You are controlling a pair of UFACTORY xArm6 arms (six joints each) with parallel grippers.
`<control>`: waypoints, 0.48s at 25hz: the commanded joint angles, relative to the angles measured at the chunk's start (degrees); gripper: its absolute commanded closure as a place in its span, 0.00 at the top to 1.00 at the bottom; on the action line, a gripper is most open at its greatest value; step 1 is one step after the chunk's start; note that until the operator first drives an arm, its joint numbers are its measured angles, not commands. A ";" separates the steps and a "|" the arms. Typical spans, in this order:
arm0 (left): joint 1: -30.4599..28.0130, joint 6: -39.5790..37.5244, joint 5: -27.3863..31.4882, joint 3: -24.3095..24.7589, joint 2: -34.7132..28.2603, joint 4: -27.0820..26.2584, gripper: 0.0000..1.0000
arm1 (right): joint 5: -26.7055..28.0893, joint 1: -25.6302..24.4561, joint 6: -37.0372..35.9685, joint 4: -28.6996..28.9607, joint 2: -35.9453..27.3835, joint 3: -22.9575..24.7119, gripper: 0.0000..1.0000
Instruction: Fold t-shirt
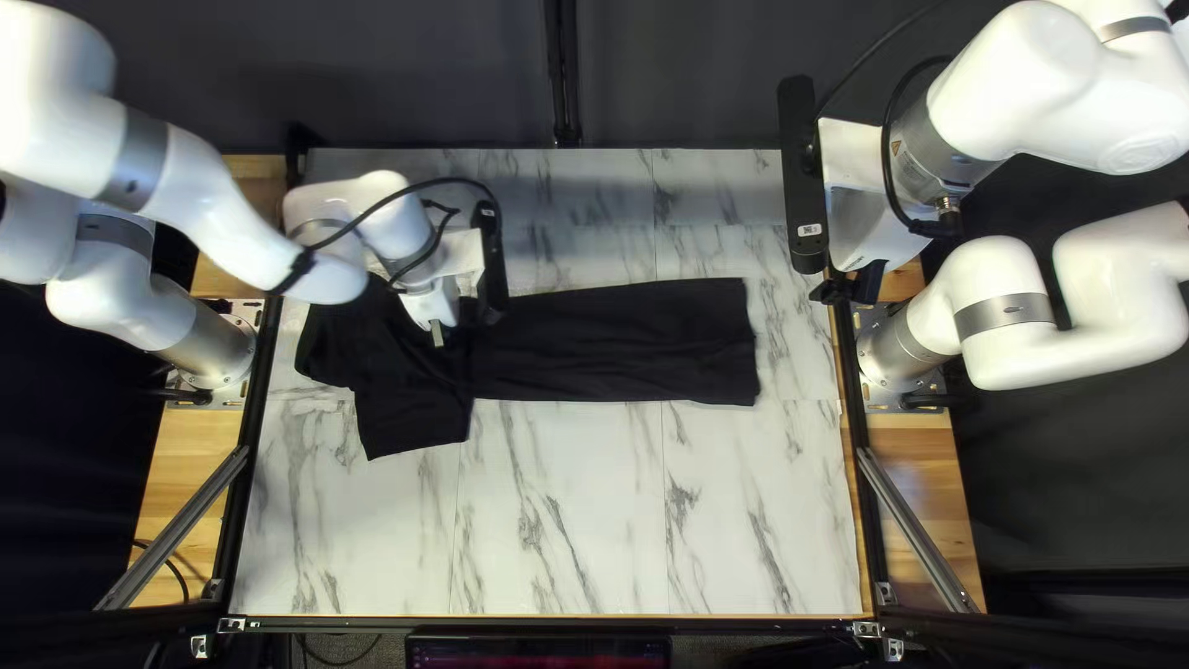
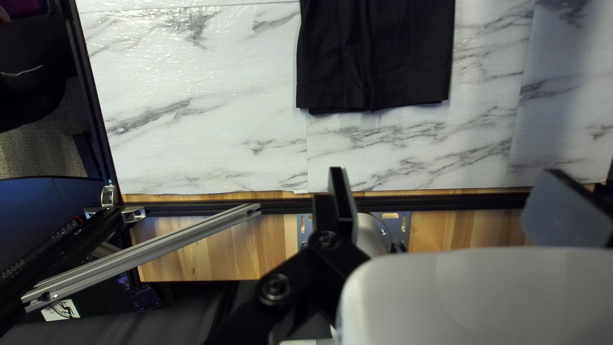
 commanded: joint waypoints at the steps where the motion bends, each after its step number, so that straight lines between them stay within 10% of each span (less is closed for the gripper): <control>1: 0.26 8.22 0.23 -1.61 3.21 -6.19 0.99 | 0.00 0.00 0.00 0.00 0.00 0.00 1.00; 12: -2.63 11.67 0.64 -1.56 4.37 -7.68 0.92 | 0.00 0.00 0.00 0.00 0.00 0.00 1.00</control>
